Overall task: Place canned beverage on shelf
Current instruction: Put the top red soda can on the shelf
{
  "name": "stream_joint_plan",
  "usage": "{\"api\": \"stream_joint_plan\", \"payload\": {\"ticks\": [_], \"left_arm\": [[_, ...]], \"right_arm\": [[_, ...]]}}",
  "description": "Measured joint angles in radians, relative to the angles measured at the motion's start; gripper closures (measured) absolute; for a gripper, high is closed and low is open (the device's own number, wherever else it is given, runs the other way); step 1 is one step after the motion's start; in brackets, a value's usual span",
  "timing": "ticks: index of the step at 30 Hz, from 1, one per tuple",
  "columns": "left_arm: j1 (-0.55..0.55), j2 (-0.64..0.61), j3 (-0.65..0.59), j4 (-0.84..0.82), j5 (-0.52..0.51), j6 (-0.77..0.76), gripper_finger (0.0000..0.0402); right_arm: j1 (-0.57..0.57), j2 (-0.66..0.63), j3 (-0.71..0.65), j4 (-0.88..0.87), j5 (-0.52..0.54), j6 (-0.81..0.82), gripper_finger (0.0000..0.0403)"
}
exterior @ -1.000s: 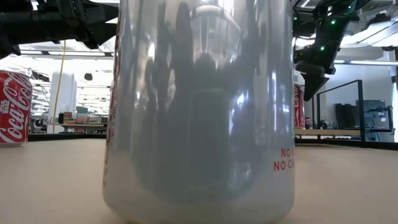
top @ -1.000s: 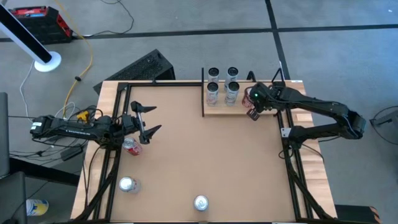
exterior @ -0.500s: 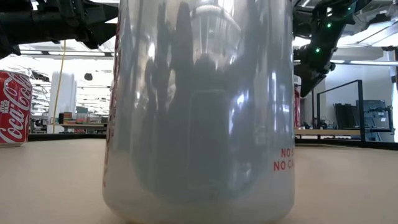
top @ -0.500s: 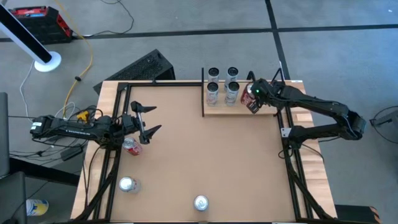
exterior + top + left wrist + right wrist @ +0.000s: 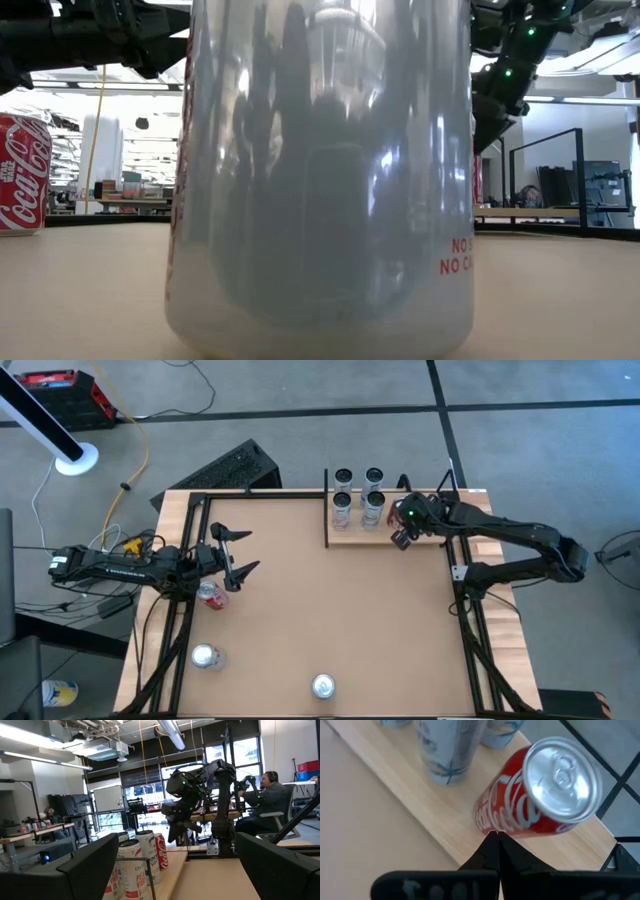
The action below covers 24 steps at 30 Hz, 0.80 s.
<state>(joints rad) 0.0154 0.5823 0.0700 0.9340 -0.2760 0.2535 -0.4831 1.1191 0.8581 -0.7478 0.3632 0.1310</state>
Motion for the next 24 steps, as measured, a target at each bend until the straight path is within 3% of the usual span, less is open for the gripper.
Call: {"api": "stream_joint_plan", "payload": {"ticks": [18, 24], "left_arm": [[0.0, 0.0, 0.0, 0.0, 0.0, 0.003, 0.0016], [0.0, 0.0, 0.0, 0.0, 0.0, 0.005, 0.0016]], "right_arm": [[-0.147, 0.0, 0.0, 0.124, 0.01, -0.035, 0.0387], [-0.139, 0.0, 0.0, 0.085, -0.069, -0.035, 0.0387]]}}
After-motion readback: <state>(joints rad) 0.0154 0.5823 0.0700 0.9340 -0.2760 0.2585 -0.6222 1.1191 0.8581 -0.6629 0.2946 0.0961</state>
